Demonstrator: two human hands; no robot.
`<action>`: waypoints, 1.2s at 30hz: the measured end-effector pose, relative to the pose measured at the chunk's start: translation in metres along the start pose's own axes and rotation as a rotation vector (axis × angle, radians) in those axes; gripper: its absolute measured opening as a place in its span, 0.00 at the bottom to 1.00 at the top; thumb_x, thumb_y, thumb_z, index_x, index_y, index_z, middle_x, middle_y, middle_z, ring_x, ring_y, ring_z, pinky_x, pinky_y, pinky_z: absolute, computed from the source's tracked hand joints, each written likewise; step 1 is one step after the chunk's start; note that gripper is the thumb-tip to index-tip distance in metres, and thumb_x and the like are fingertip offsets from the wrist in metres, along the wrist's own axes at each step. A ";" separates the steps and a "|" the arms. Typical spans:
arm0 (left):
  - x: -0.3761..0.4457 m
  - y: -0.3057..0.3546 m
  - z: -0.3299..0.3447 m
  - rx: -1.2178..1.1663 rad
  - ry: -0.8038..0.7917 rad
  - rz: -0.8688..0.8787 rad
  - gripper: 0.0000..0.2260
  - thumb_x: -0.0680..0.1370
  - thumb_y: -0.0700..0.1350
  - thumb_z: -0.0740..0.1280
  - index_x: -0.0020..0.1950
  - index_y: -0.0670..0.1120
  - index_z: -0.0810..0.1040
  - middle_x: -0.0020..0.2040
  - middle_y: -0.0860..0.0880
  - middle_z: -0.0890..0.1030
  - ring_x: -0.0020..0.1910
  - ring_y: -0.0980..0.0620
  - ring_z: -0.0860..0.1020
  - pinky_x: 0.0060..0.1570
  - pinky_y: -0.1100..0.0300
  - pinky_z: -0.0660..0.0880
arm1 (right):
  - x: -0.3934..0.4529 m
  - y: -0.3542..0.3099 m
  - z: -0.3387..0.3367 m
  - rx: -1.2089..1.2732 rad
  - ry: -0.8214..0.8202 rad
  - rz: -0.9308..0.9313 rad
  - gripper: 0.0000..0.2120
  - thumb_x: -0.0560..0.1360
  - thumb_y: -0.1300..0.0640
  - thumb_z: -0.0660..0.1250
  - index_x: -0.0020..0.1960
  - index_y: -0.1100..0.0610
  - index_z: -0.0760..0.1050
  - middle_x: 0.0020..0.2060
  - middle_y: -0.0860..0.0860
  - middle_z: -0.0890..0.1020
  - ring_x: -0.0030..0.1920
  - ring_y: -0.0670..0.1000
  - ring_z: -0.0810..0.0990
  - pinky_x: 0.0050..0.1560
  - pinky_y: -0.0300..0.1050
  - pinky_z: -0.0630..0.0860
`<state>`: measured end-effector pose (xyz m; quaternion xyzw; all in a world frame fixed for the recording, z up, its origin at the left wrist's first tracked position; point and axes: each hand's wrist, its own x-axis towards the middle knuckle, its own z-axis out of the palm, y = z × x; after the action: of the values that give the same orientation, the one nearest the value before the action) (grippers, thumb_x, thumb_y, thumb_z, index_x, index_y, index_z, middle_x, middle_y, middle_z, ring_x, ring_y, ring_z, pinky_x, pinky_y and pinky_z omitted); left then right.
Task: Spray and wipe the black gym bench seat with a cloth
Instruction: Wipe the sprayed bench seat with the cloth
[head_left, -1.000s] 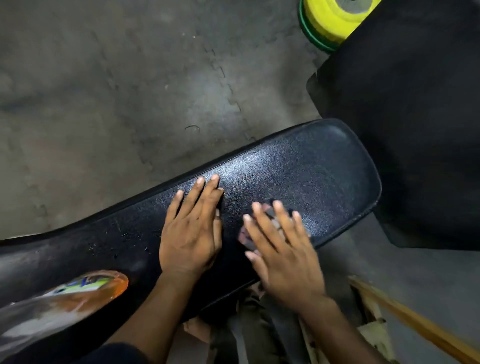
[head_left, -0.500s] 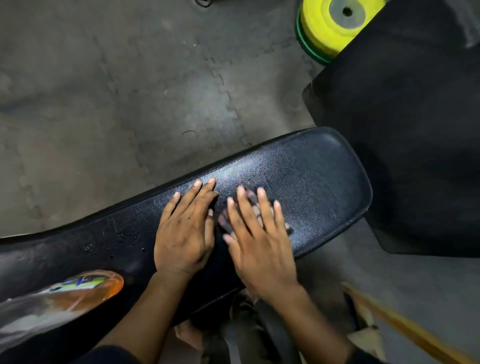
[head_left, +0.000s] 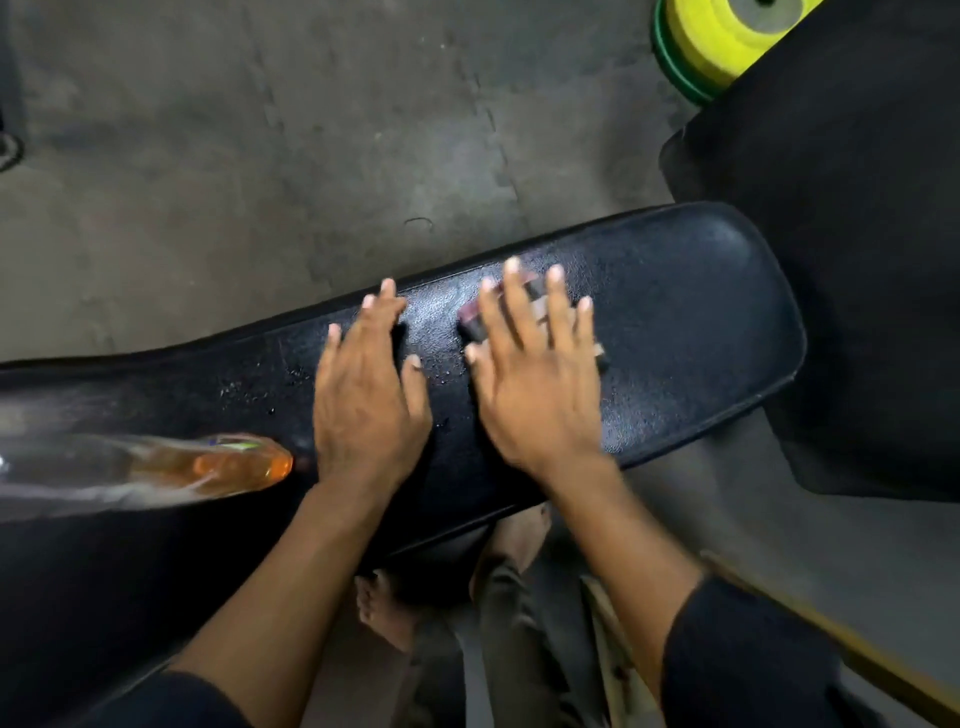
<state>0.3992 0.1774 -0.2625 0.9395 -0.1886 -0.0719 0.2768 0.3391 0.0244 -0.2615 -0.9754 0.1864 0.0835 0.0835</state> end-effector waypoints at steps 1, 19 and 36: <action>-0.009 -0.004 -0.004 0.026 -0.018 0.011 0.26 0.81 0.41 0.62 0.80 0.44 0.68 0.84 0.49 0.67 0.84 0.47 0.64 0.85 0.47 0.54 | -0.023 -0.008 0.004 0.005 -0.016 -0.060 0.32 0.87 0.41 0.51 0.89 0.50 0.56 0.90 0.51 0.51 0.89 0.65 0.48 0.86 0.70 0.50; -0.068 -0.020 -0.017 -0.081 -0.039 0.024 0.26 0.78 0.35 0.69 0.77 0.41 0.74 0.82 0.46 0.71 0.83 0.46 0.67 0.83 0.43 0.61 | -0.042 -0.058 0.000 0.000 -0.091 -0.143 0.31 0.87 0.42 0.49 0.89 0.48 0.56 0.90 0.48 0.52 0.89 0.63 0.49 0.87 0.68 0.52; -0.124 -0.047 -0.034 -0.130 -0.151 0.091 0.25 0.78 0.37 0.66 0.76 0.43 0.75 0.81 0.49 0.72 0.84 0.53 0.63 0.82 0.48 0.61 | -0.027 -0.083 0.000 -0.066 -0.105 -0.228 0.30 0.89 0.41 0.50 0.89 0.48 0.55 0.90 0.48 0.51 0.89 0.63 0.48 0.86 0.69 0.52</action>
<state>0.3085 0.2791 -0.2556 0.9020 -0.2462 -0.1419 0.3250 0.3460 0.1097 -0.2456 -0.9867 0.0670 0.1304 0.0698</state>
